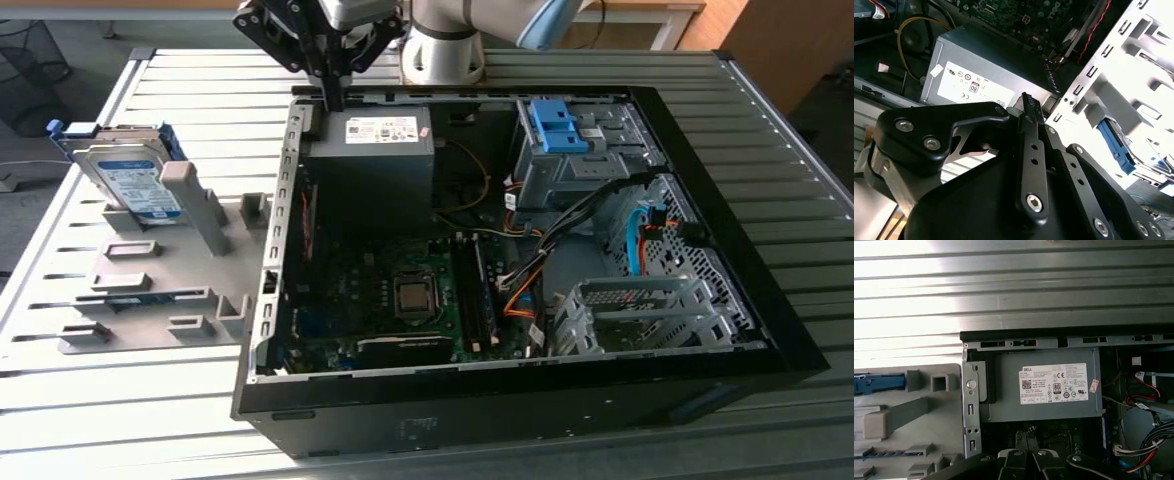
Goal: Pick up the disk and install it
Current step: 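Reach for the disk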
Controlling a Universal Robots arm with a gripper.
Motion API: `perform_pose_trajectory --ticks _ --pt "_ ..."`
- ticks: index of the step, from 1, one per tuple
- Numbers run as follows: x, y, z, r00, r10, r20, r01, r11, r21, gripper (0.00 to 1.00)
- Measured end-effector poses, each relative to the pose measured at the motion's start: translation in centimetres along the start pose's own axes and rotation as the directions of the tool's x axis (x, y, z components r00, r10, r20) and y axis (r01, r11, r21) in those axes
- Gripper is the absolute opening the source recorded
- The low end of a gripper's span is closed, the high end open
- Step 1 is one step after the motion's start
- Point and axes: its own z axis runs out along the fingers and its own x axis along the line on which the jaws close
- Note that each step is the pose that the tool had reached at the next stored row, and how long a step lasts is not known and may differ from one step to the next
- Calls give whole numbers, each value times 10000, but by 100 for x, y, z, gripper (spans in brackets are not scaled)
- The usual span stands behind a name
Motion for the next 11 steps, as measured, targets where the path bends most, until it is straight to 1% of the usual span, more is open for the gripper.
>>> perform_pose_trajectory --ticks 11 --pt "40 -3 1 10000 0 0 0 10000 0 11"
